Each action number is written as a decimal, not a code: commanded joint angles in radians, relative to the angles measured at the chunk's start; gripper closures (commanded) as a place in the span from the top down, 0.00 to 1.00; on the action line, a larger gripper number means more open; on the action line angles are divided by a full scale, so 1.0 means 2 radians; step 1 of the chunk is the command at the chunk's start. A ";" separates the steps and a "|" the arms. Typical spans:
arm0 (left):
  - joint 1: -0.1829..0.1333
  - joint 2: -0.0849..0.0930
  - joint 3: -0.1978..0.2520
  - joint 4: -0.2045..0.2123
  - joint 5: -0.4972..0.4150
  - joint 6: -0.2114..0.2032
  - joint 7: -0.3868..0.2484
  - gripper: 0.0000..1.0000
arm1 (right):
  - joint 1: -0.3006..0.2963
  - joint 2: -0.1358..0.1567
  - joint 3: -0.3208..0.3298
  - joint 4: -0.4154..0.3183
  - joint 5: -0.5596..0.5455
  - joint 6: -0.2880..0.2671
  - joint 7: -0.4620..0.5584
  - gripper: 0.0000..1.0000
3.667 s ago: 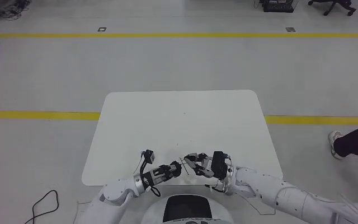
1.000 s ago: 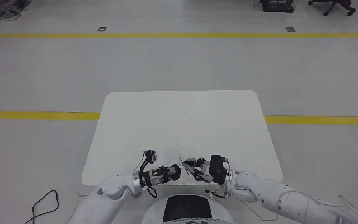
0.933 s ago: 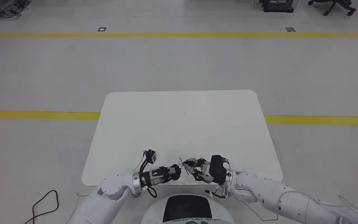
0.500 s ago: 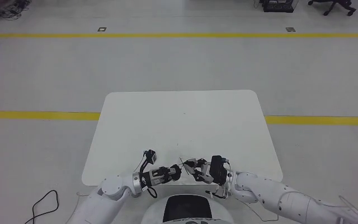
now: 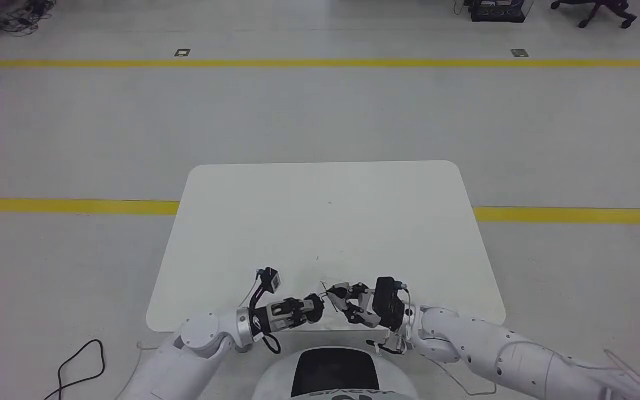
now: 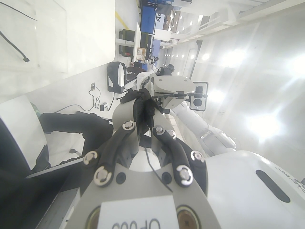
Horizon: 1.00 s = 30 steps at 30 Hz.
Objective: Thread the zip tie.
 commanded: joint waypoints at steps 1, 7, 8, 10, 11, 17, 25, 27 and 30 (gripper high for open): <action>0.000 0.001 0.001 0.000 -0.001 0.000 0.001 0.00 | 0.000 0.000 0.000 0.000 -0.001 0.000 -0.001 0.00; -0.002 0.003 0.003 0.002 -0.005 -0.002 0.004 0.00 | -0.001 0.002 0.000 0.002 -0.001 0.000 -0.004 0.00; -0.002 0.003 0.004 0.002 -0.006 -0.002 0.004 0.00 | -0.002 0.003 0.000 0.001 -0.002 0.000 -0.006 0.00; -0.003 0.004 0.005 0.002 -0.006 -0.002 0.005 0.00 | -0.002 0.004 0.000 0.001 -0.003 0.000 -0.007 0.00; -0.003 0.004 0.005 0.002 -0.007 -0.002 0.005 0.00 | -0.002 0.005 0.000 0.000 -0.004 0.000 -0.006 0.00; -0.007 0.005 0.010 0.006 -0.011 -0.002 0.007 0.00 | -0.003 0.007 0.000 -0.001 -0.004 0.000 -0.004 0.00; -0.011 0.007 0.015 0.011 -0.018 -0.004 0.008 0.00 | -0.002 0.009 0.000 -0.003 -0.005 0.000 0.002 0.00; -0.012 0.008 0.016 0.012 -0.020 -0.004 0.009 0.00 | -0.002 0.010 0.000 -0.002 -0.004 0.000 0.002 0.00; -0.013 0.008 0.017 0.013 -0.022 -0.005 0.009 0.00 | -0.003 0.012 0.000 -0.001 -0.002 0.000 0.000 0.00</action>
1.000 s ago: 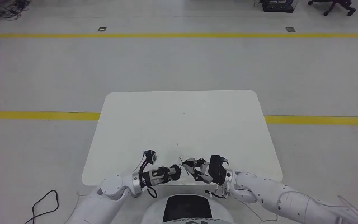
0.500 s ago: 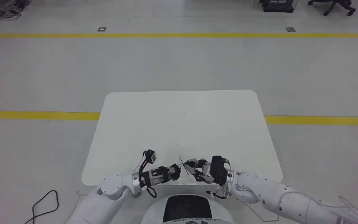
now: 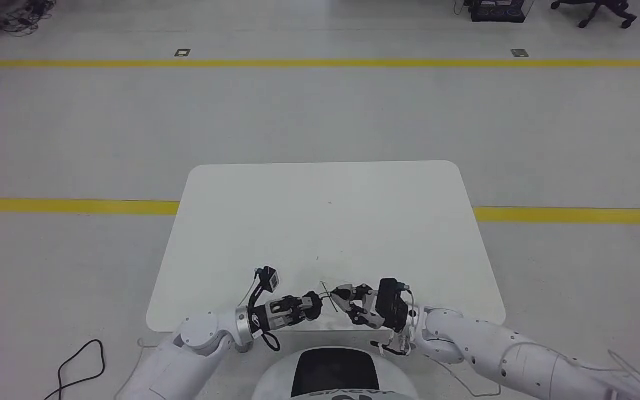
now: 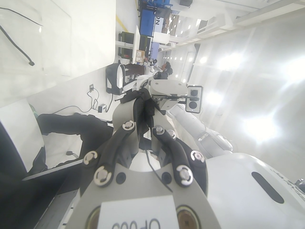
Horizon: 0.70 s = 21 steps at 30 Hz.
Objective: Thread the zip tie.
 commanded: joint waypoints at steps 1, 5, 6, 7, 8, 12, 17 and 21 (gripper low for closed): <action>-0.001 0.000 0.001 0.000 -0.001 -0.001 0.000 0.00 | 0.000 0.001 0.000 0.001 0.001 0.000 -0.001 0.00; -0.001 0.001 0.003 0.001 -0.004 -0.002 0.001 0.00 | -0.001 0.004 0.000 0.001 0.002 0.000 -0.003 0.00; -0.002 0.002 0.003 0.001 -0.004 -0.003 0.001 0.00 | -0.001 0.004 0.000 0.001 0.002 0.000 -0.003 0.00; -0.002 0.002 0.004 0.001 -0.005 -0.003 0.001 0.00 | -0.001 0.005 0.000 0.000 0.002 0.000 -0.003 0.00; -0.002 0.002 0.004 0.002 -0.005 -0.003 0.001 0.00 | -0.001 0.006 0.000 0.000 0.003 0.000 -0.003 0.00; -0.003 0.003 0.007 0.001 -0.004 -0.005 0.002 0.00 | -0.001 0.008 0.000 -0.001 0.005 0.000 -0.001 0.00; -0.003 0.005 0.010 0.000 -0.001 -0.007 0.005 0.00 | 0.000 0.009 0.000 -0.005 0.005 0.000 0.001 0.00; -0.004 0.006 0.011 0.001 0.008 -0.010 0.016 0.00 | 0.000 0.010 0.000 -0.007 0.000 0.000 -0.007 0.00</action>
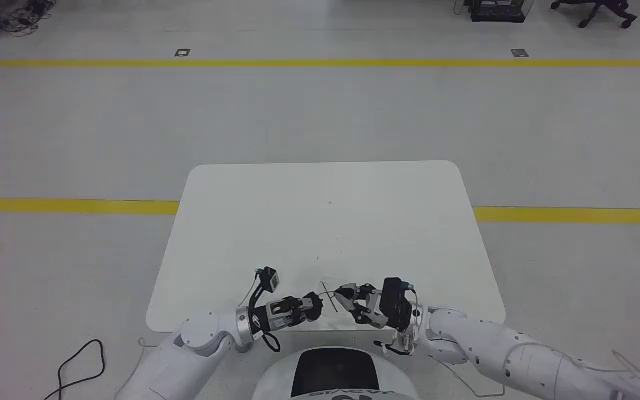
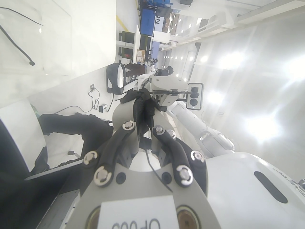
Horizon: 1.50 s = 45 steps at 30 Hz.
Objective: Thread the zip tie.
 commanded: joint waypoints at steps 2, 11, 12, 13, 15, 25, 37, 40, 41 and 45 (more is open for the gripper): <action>0.000 0.001 0.001 -0.003 0.011 0.000 0.011 0.00 | -0.001 0.001 0.000 -0.002 -0.005 0.000 -0.006 0.00; 0.002 0.002 0.005 -0.011 0.025 0.000 0.012 0.00 | -0.003 0.002 0.000 -0.005 -0.007 0.000 -0.011 0.00; 0.002 0.002 0.005 -0.011 0.026 0.000 0.011 0.00 | -0.002 0.002 0.000 -0.005 -0.007 0.000 -0.010 0.00; 0.002 0.002 0.005 -0.012 0.026 0.000 0.011 0.00 | -0.002 0.002 0.000 -0.005 -0.007 0.000 -0.010 0.00; 0.002 0.002 0.006 -0.012 0.027 0.000 0.011 0.00 | -0.002 0.002 0.000 -0.005 -0.006 0.000 -0.008 0.00; -0.002 0.002 0.014 -0.010 0.024 0.000 0.008 0.00 | -0.003 -0.003 0.000 -0.006 -0.004 0.000 0.003 0.00; -0.002 0.004 0.015 -0.011 0.019 0.000 0.008 0.00 | -0.003 -0.007 0.000 -0.002 -0.001 0.000 0.006 0.00; -0.002 0.004 0.014 -0.012 0.019 0.000 0.007 0.00 | -0.003 -0.008 0.000 -0.001 -0.001 0.000 0.007 0.00; -0.002 0.004 0.014 -0.012 0.018 0.000 0.007 0.00 | -0.003 -0.008 0.000 -0.001 -0.001 0.000 0.007 0.00; -0.001 0.005 0.014 -0.013 0.017 0.000 0.005 0.00 | -0.003 -0.009 0.000 0.000 0.000 0.000 0.007 0.00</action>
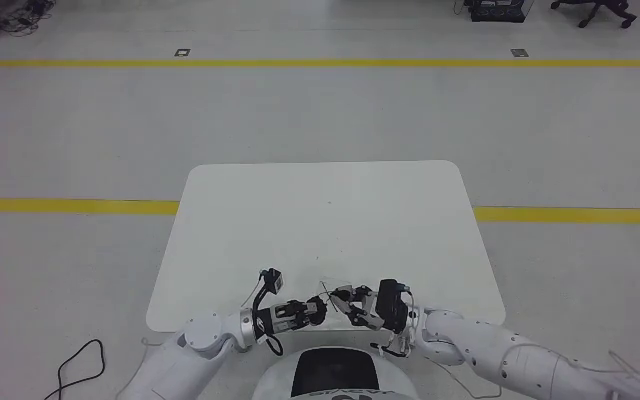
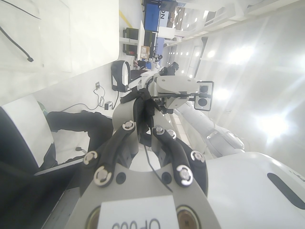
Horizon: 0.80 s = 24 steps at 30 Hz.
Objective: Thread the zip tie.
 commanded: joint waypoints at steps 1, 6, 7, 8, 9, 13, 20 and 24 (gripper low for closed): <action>0.000 0.000 0.000 0.000 0.000 0.000 0.000 0.00 | 0.000 0.000 0.000 0.000 0.000 0.000 0.001 0.00; 0.001 0.001 -0.001 -0.002 -0.003 0.000 -0.002 0.00 | 0.000 -0.001 0.000 0.001 0.000 0.000 0.002 0.00; 0.001 0.001 -0.001 -0.002 -0.004 0.000 -0.002 0.00 | -0.001 -0.001 0.000 0.001 0.000 0.000 0.002 0.00; 0.001 0.001 -0.002 -0.002 -0.006 0.000 -0.003 0.00 | -0.001 0.000 0.000 0.002 0.001 0.000 0.002 0.00; 0.001 0.001 -0.003 -0.001 -0.007 0.000 -0.003 0.00 | -0.001 0.000 0.000 0.002 0.001 0.000 0.001 0.00; 0.002 0.002 -0.006 -0.002 -0.009 0.000 -0.004 0.00 | -0.003 0.002 0.000 0.003 0.000 0.000 -0.005 0.00; 0.004 0.003 -0.007 -0.003 -0.007 0.000 -0.001 0.00 | -0.005 0.007 0.000 0.002 -0.001 0.000 -0.012 0.00; 0.004 0.003 -0.006 -0.003 -0.007 0.000 0.000 0.00 | -0.006 0.010 0.000 0.001 -0.002 0.000 -0.015 0.00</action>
